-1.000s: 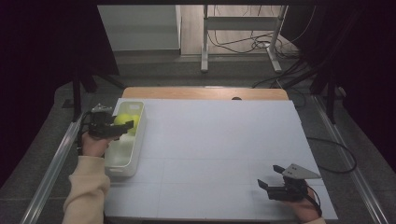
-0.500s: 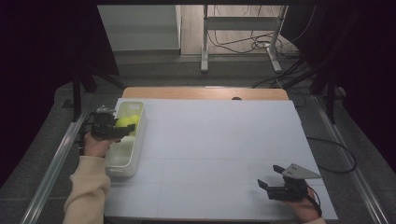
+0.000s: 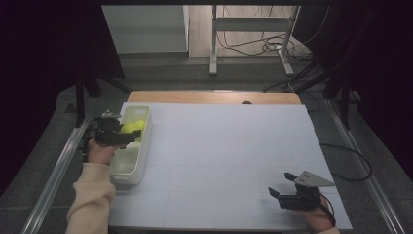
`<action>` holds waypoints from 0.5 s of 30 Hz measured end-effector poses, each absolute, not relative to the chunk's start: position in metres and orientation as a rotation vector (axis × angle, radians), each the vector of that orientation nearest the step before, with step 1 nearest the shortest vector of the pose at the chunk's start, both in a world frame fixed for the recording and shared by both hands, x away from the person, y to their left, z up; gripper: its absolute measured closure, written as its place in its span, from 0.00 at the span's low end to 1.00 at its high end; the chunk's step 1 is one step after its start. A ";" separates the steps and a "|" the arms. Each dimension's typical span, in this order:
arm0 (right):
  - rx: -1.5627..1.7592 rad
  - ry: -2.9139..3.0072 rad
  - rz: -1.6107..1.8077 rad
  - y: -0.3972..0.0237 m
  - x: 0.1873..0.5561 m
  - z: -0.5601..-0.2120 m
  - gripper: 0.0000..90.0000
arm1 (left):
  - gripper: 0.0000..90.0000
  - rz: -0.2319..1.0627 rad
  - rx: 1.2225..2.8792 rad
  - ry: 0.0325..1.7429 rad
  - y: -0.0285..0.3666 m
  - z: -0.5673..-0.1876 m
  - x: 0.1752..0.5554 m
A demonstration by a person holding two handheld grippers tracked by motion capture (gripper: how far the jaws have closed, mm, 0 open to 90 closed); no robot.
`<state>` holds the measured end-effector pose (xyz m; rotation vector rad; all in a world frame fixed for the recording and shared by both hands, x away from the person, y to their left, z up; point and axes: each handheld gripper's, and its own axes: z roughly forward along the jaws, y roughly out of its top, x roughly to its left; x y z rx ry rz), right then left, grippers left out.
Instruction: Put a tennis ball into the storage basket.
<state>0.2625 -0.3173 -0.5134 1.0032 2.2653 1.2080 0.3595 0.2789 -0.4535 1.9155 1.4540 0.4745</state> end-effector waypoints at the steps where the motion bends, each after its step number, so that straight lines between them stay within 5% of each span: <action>1: 1.003 2.265 1.208 -0.317 0.262 -0.513 0.17 | 0.26 0.481 1.914 1.450 0.279 -0.453 0.359; 5: 1.001 2.271 1.204 -0.316 0.262 -0.513 0.17 | 0.10 0.464 1.883 1.435 0.277 -0.449 0.359; 15: 0.999 2.278 1.205 -0.316 0.263 -0.514 0.17 | 0.10 0.457 1.823 1.379 0.277 -0.443 0.355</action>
